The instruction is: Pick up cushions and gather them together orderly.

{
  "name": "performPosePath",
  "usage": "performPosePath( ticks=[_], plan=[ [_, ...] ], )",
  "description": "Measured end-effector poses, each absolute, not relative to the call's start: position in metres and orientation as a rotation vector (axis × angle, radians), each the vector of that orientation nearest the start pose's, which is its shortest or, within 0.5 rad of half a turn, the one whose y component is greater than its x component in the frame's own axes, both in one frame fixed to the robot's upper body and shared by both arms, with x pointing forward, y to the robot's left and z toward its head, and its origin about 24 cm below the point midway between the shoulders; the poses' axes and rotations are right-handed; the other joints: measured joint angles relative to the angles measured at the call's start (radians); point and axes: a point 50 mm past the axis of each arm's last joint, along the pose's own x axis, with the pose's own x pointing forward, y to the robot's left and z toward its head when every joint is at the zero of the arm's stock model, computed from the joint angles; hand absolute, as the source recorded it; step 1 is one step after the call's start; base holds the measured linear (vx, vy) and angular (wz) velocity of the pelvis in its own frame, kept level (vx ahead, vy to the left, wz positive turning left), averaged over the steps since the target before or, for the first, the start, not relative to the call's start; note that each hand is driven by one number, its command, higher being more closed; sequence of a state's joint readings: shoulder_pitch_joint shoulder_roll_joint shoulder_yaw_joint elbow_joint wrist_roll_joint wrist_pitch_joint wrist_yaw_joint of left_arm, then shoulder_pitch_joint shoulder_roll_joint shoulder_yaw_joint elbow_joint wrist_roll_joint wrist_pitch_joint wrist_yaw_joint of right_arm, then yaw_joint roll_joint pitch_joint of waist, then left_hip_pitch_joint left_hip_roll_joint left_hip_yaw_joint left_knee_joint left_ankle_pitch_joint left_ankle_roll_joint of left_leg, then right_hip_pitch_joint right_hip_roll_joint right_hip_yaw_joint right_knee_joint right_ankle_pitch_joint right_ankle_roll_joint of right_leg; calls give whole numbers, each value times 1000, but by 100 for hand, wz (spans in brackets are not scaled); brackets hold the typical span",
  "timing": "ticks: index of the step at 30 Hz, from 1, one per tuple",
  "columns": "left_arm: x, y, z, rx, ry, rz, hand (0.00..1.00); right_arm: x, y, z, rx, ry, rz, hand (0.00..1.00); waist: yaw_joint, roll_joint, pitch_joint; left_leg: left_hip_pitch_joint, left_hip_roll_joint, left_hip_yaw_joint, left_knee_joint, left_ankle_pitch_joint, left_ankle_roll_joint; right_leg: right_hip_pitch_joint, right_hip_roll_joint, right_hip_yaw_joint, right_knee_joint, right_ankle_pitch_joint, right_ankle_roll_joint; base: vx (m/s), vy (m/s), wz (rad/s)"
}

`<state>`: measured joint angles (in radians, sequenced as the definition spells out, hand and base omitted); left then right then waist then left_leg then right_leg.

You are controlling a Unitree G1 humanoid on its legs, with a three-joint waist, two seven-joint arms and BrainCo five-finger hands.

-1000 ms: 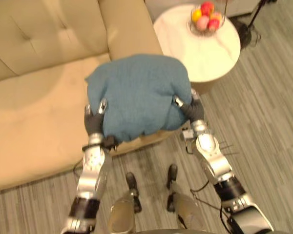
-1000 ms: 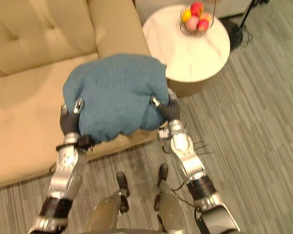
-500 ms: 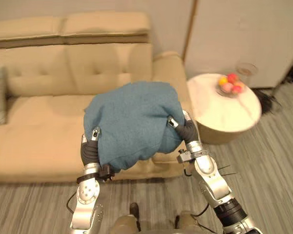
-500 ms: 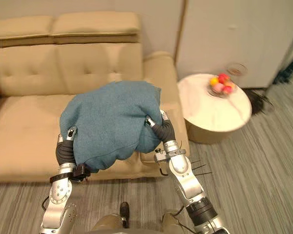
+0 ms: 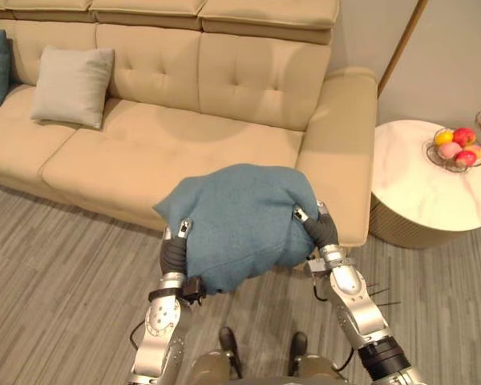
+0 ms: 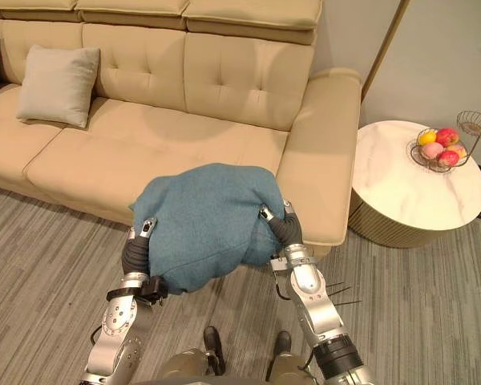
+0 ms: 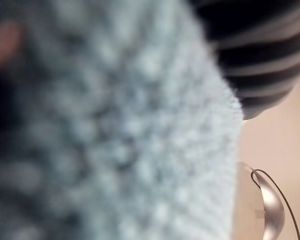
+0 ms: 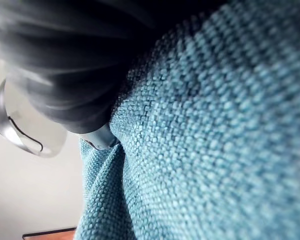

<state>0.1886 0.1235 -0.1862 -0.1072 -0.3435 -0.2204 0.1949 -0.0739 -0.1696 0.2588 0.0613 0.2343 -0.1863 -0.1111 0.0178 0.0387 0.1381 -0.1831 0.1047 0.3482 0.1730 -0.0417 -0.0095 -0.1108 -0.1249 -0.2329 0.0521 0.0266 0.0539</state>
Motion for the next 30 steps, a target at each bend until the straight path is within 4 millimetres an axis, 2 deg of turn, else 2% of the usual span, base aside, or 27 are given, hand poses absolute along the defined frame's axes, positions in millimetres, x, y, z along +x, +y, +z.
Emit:
performPosePath(
  ticks=[3,5,7,8,10,11,12,14,16,18,19,20,21,22,23,24,25,26,27,29,30],
  plan=[
    [213,150,40,-267,-82,88,100,260,-122,63,86,-168,153,100,0,0,0,-26,3,5,49,-36,11,-3,-5,12,-13,7,6,-38,96,-11],
    [213,150,41,-267,-88,86,100,260,-122,68,92,-191,157,100,-2,-3,-2,-43,-5,8,78,-64,19,-31,-24,14,37,-27,21,9,124,0],
    [214,148,42,-266,-89,65,100,258,-125,67,94,-187,147,100,-9,-10,-1,-44,-29,-13,113,-103,34,-67,-68,11,172,-102,24,60,125,23],
    [214,148,42,-264,-87,61,100,257,-126,65,95,-180,143,100,-11,-14,-2,-35,-43,-23,115,-109,39,-73,-79,9,215,-120,18,105,50,45],
    [213,147,41,-262,-79,57,100,255,-127,60,97,-162,139,100,-23,-18,-1,-7,-75,-53,115,-130,71,-154,-127,43,457,-122,-14,174,91,49],
    [213,148,41,-255,-76,56,100,255,-127,57,102,-146,139,100,-34,-15,1,15,-80,-80,108,-137,84,-213,-127,77,576,-139,-59,222,80,55],
    [213,149,41,-246,-75,54,100,254,-127,55,104,-139,141,100,-40,-17,0,31,-76,-103,109,-147,93,-232,-97,97,583,-178,-39,239,27,52],
    [213,150,41,-245,-75,53,100,255,-127,55,103,-140,142,100,-43,-18,0,53,-73,-123,110,-166,97,-267,-57,102,532,-195,-17,230,-22,33],
    [214,149,41,-244,-77,51,100,255,-127,55,100,-138,141,100,-57,-16,1,83,-72,-138,105,-191,80,-297,-14,94,424,-181,-10,296,-45,31],
    [217,147,40,-242,-73,40,100,254,-132,53,89,-133,131,100,-68,-16,1,135,-73,-146,98,-215,46,-294,14,63,259,-109,-25,425,-88,31],
    [217,146,40,-242,-71,37,100,253,-133,53,89,-131,129,100,-74,-25,-4,169,-77,-150,105,-242,23,-289,20,31,192,-69,-38,515,-146,34],
    [216,145,40,-235,-72,30,100,249,-135,50,95,-121,119,100,-89,-42,-15,200,-88,-166,111,-277,-5,-282,16,15,174,-29,-68,518,-175,46],
    [216,142,39,-236,-65,22,100,245,-139,47,96,-110,107,100,-96,-40,-23,213,-84,-177,109,-294,-21,-277,16,16,195,22,-96,559,-205,65],
    [215,134,34,-234,-45,-13,100,238,-148,39,93,-81,77,100,-99,-6,-49,221,-46,-177,161,-310,-47,-274,26,-15,238,19,-106,570,-222,55],
    [215,129,33,-238,-41,-32,100,236,-154,37,90,-71,57,100,-109,21,-58,147,19,-157,330,-301,-69,-254,60,-37,237,-11,-113,588,-218,32],
    [216,128,33,-242,-40,-31,100,236,-154,37,90,-71,58,100,-106,25,-57,110,48,-139,432,-278,-99,-237,77,-36,232,-14,-124,580,-203,-19],
    [216,128,31,-245,-33,-30,100,235,-154,36,89,-68,54,100,-89,27,-56,42,117,-109,618,-238,-119,-192,114,-23,212,-27,-145,560,-167,-61],
    [217,126,26,-244,-10,-29,100,234,-155,35,87,-64,51,100,-78,26,-55,19,154,-88,722,-239,-113,-133,136,-9,184,-34,-156,559,-143,-59],
    [217,126,23,-245,1,-27,100,234,-156,35,87,-64,49,100,-79,25,-55,9,164,-76,744,-247,-100,-106,140,2,170,-35,-157,589,-108,-49],
    [218,125,23,-247,3,-34,100,233,-157,44,90,-100,45,100,-81,18,-50,-16,169,-35,720,-276,-52,-38,140,76,118,-37,-155,500,-31,-61],
    [221,125,26,-246,-13,-43,100,234,-158,50,90,-127,42,100,-59,12,-46,-33,155,-45,609,-293,-34,11,137,158,79,-46,-141,281,26,-86]
  ],
)
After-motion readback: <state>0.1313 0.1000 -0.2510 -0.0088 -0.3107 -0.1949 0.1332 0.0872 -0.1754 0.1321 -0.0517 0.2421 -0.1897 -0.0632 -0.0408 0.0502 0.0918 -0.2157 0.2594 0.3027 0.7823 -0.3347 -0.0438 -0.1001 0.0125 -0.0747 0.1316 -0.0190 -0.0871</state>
